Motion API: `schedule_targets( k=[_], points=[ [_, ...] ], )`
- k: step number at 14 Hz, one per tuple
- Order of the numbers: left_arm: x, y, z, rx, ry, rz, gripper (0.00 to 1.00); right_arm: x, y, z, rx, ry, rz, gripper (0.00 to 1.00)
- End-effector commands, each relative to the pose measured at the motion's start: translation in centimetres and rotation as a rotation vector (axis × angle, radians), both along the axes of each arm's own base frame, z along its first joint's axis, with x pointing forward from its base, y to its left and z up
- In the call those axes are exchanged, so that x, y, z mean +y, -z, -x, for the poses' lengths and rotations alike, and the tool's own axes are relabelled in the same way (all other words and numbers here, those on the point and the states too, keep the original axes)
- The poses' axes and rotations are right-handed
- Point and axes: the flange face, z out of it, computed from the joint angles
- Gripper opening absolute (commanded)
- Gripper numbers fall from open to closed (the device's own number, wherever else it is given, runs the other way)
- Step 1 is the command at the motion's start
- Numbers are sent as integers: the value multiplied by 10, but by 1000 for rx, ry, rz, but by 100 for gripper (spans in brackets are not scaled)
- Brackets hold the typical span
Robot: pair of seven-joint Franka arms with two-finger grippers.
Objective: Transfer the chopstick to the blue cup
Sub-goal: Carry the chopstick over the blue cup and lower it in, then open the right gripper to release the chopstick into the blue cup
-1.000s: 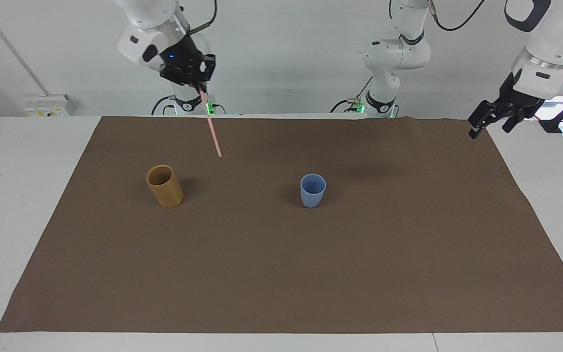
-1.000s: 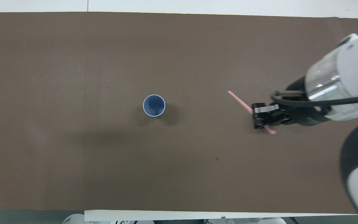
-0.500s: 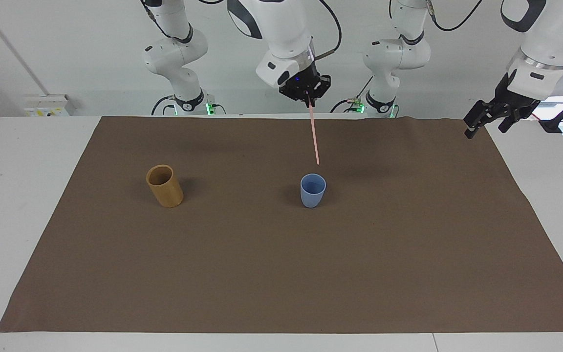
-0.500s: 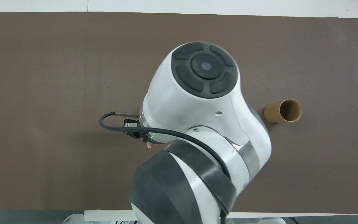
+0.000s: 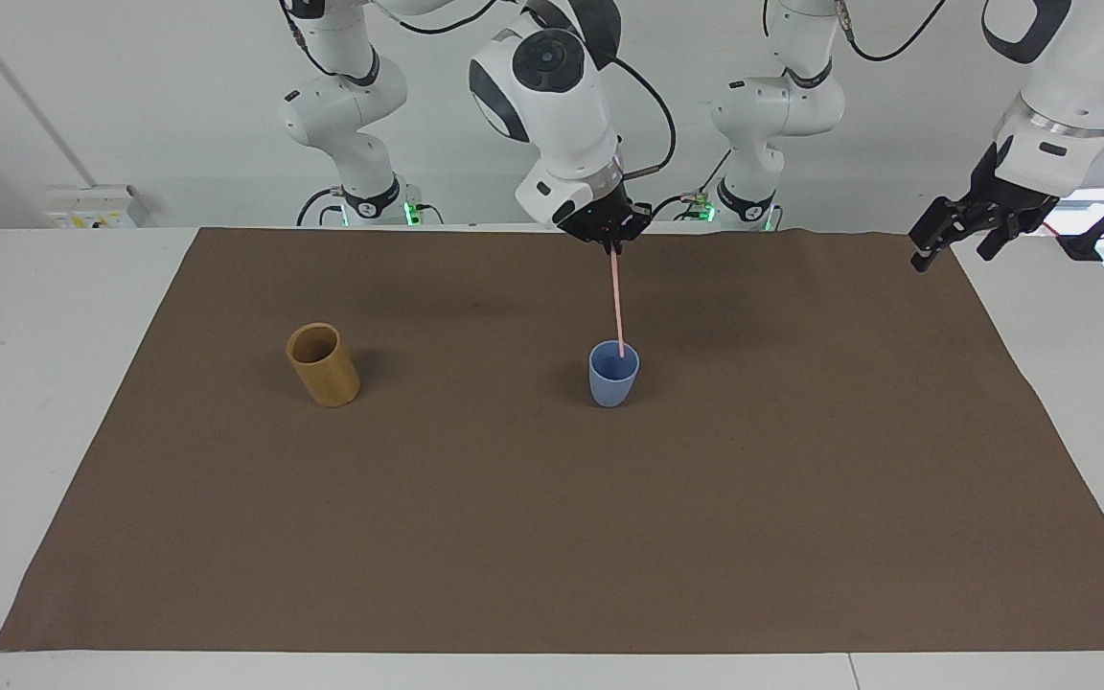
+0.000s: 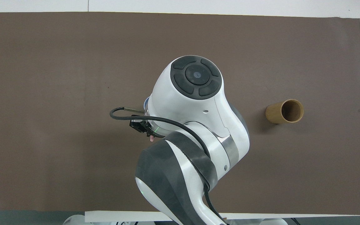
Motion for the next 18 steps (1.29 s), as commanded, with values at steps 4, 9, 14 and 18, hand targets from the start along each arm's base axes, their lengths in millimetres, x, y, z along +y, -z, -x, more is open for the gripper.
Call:
schedule_targets(
  k=[4,9,14,18],
  points=[
    [3,0,5,8,-4,5,100,-12,11,4,-27,32,-33,7],
    [3,0,5,10,-4,5,100,-17,5,-4,-53,42,-45,100],
    [3,0,5,8,-4,5,100,-122,-71,-61,-243,17,145,100],
    [2,0,5,10,-2,5,100,-264,-133,-48,-210,-64,289,100]
  ],
)
